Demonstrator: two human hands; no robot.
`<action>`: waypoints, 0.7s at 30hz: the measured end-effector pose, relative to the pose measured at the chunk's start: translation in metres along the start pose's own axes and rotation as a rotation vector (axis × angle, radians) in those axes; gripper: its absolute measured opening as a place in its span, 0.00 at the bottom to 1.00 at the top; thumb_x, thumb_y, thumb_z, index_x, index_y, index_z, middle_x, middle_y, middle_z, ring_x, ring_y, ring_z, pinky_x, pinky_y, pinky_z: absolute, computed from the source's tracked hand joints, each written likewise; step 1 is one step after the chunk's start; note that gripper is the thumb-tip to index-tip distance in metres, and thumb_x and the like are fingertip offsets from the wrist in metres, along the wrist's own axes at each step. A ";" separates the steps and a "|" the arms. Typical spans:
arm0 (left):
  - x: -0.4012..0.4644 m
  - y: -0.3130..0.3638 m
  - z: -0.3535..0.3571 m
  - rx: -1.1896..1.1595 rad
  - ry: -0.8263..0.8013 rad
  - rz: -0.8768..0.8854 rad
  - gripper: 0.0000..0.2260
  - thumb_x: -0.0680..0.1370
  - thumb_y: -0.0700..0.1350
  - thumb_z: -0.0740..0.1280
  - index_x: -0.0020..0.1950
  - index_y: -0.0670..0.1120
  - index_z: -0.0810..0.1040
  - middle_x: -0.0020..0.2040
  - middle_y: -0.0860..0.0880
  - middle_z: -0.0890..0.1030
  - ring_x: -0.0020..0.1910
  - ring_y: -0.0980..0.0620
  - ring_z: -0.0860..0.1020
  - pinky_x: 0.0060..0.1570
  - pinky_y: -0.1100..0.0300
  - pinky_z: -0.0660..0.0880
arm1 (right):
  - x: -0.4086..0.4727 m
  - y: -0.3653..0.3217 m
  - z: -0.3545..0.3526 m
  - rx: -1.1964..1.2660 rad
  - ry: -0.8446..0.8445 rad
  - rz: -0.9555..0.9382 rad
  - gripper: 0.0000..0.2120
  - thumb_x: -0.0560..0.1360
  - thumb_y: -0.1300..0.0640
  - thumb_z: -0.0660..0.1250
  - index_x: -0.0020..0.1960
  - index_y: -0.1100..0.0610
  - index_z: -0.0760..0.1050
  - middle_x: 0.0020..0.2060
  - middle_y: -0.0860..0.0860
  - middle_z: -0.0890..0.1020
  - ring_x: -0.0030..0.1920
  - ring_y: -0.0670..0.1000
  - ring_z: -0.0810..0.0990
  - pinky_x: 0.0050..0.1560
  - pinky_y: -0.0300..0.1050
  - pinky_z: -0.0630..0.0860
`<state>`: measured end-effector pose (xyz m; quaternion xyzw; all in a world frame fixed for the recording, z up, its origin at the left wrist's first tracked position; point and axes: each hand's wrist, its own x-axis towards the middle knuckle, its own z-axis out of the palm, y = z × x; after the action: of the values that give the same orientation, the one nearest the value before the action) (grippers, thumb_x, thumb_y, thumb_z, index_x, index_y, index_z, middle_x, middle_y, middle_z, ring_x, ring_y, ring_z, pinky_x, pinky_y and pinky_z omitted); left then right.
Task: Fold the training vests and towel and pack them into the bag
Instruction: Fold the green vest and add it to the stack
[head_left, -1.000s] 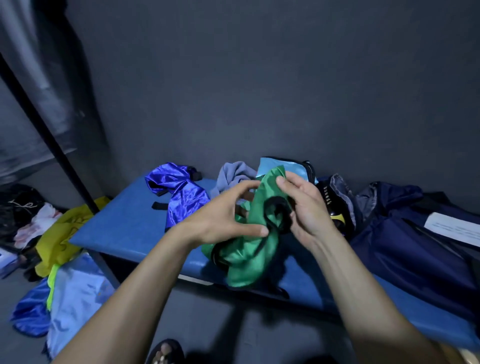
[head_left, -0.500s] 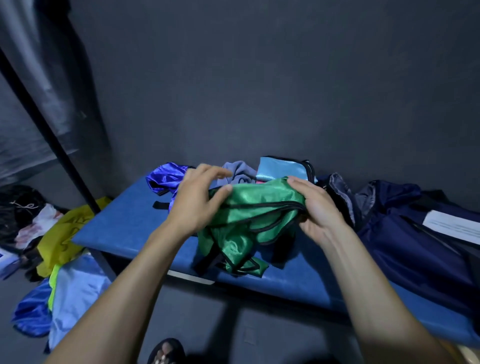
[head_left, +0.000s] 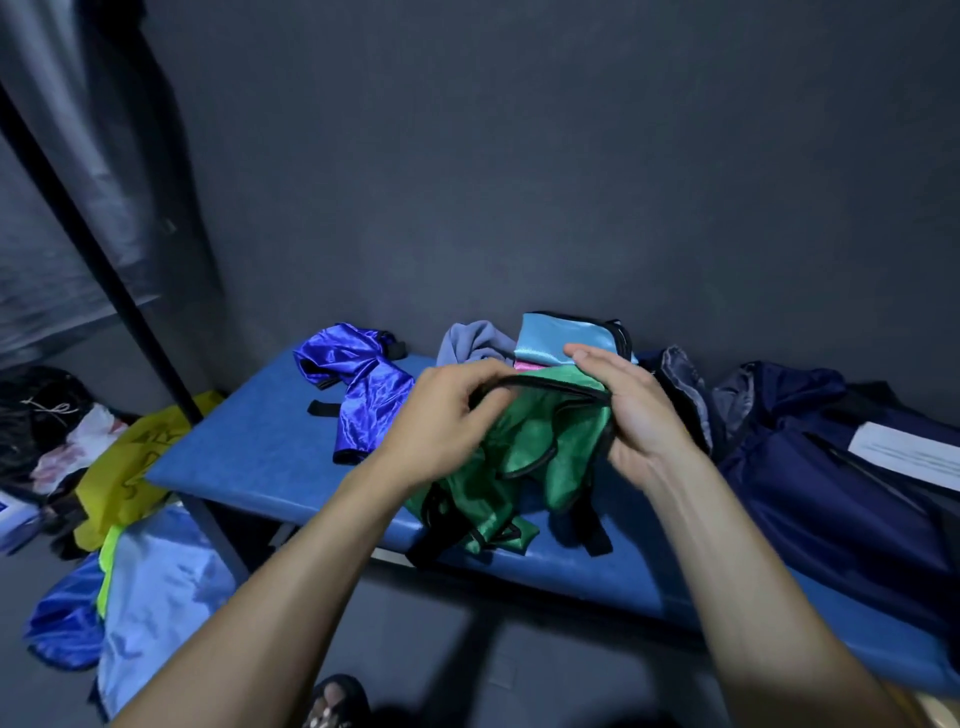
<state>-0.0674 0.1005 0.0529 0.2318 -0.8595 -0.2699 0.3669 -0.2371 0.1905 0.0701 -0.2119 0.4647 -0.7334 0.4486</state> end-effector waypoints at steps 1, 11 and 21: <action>0.003 -0.002 -0.005 -0.001 0.007 -0.004 0.05 0.81 0.46 0.68 0.51 0.53 0.85 0.36 0.59 0.80 0.35 0.54 0.75 0.41 0.56 0.74 | 0.001 0.000 -0.003 -0.075 0.034 -0.031 0.09 0.81 0.57 0.68 0.57 0.61 0.81 0.39 0.56 0.82 0.34 0.50 0.81 0.34 0.40 0.78; 0.029 0.038 -0.038 0.012 -0.117 0.024 0.06 0.74 0.47 0.77 0.38 0.50 0.85 0.24 0.55 0.72 0.27 0.58 0.64 0.29 0.64 0.62 | -0.040 0.006 0.017 -1.101 -0.114 -0.675 0.20 0.71 0.52 0.76 0.62 0.49 0.79 0.56 0.41 0.83 0.58 0.39 0.78 0.59 0.31 0.71; 0.067 0.110 -0.123 0.266 -0.170 0.186 0.07 0.75 0.53 0.77 0.42 0.51 0.85 0.27 0.57 0.74 0.28 0.58 0.70 0.32 0.69 0.65 | -0.038 -0.105 0.021 -1.443 0.186 -0.888 0.12 0.73 0.64 0.66 0.51 0.53 0.83 0.48 0.51 0.87 0.53 0.59 0.83 0.56 0.55 0.78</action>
<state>-0.0383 0.1064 0.2286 0.1743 -0.9332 -0.1372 0.2825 -0.2510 0.2303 0.1750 -0.5474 0.7270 -0.3801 -0.1653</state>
